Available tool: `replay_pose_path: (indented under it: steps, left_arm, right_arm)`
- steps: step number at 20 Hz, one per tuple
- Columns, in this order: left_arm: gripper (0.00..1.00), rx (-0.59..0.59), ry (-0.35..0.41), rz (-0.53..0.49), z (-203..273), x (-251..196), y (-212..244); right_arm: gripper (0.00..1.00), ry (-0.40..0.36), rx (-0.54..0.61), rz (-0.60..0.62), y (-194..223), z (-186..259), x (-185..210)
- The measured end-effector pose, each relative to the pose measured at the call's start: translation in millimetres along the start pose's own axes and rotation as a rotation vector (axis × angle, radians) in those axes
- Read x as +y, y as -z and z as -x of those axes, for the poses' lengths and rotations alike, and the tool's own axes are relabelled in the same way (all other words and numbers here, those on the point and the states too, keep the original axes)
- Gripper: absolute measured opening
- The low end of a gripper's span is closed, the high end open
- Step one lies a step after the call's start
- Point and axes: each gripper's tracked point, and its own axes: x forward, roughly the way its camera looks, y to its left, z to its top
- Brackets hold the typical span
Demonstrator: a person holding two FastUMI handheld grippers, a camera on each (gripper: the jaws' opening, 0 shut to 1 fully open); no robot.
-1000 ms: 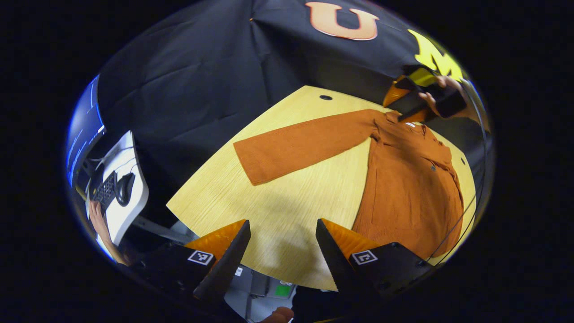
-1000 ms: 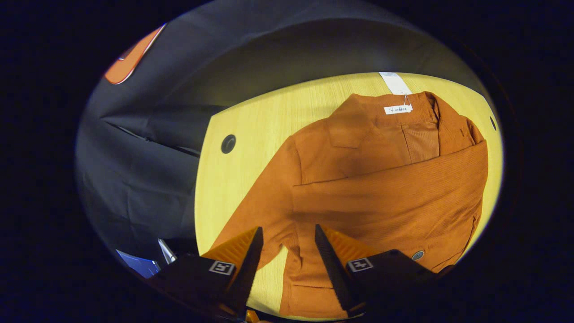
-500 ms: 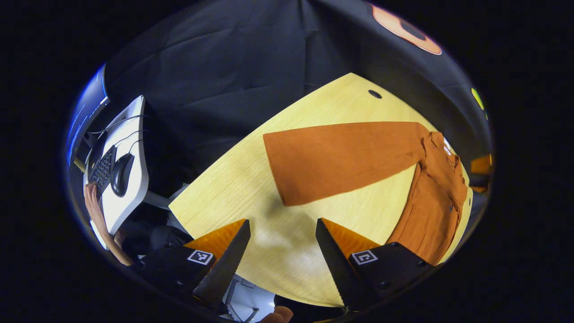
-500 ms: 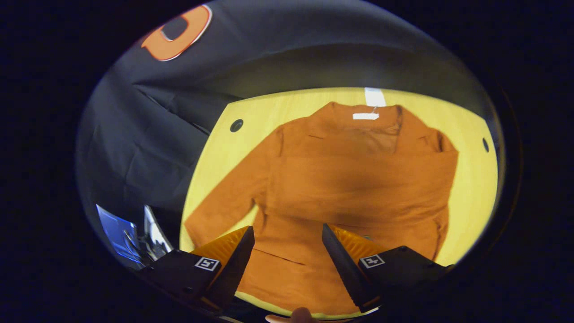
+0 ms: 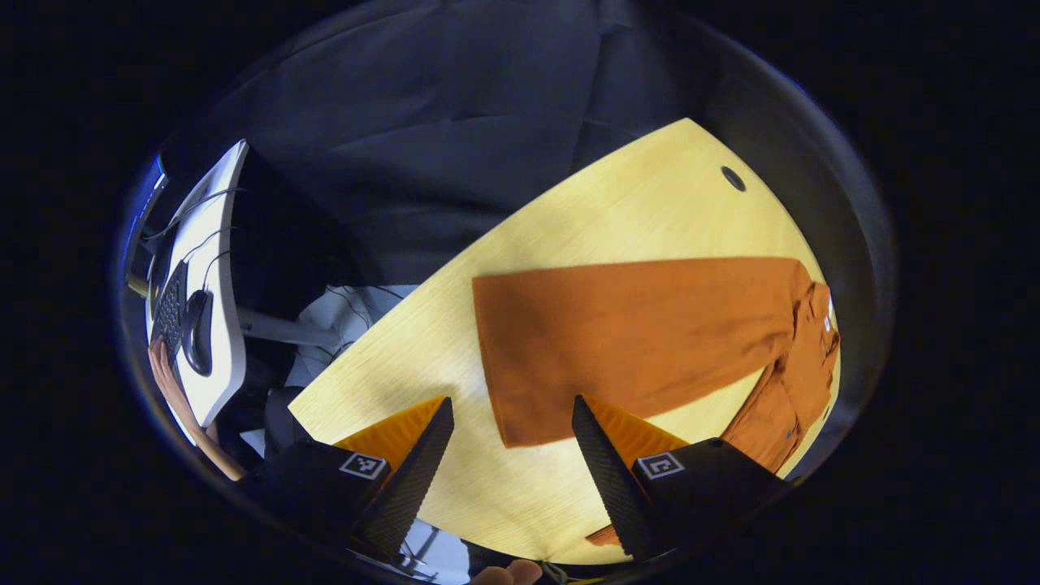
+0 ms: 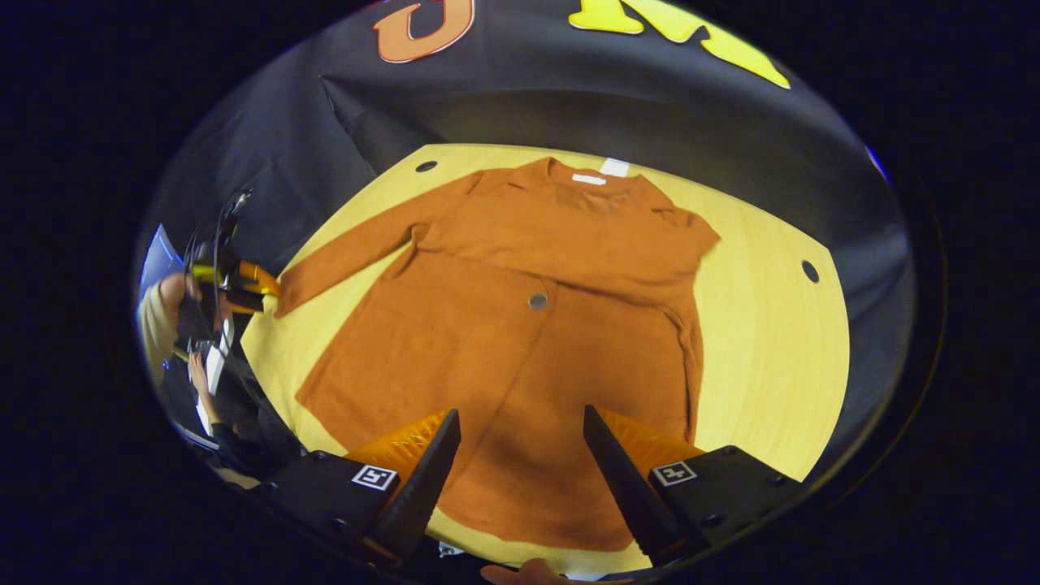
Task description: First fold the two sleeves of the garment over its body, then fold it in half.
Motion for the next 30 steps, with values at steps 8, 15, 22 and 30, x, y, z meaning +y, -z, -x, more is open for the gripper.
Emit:
replay_pose_path:
  steps: [8, 15, 22, 30]
  left_arm:
    - [0.96, 0.154, -0.01, 0.099, -19.1, 4.4, -4.1]
    - [0.88, 0.237, -0.059, 0.085, -23.3, 8.0, -6.5]
    - [0.23, 0.232, -0.026, 0.091, -25.9, -7.8, -15.0]
    - [0.03, 0.197, -0.03, 0.026, -9.1, -30.2, -20.9]
  right_arm:
    - [0.97, 0.124, -0.061, -0.191, 52.1, 58.0, -83.7]
    - [0.97, 0.146, -0.07, -0.367, 85.2, 68.4, -108.8]
    - [0.98, 0.151, -0.074, -0.346, 80.3, 61.8, -108.7]
    - [0.97, 0.137, -0.078, -0.354, 76.6, 58.0, -116.2]
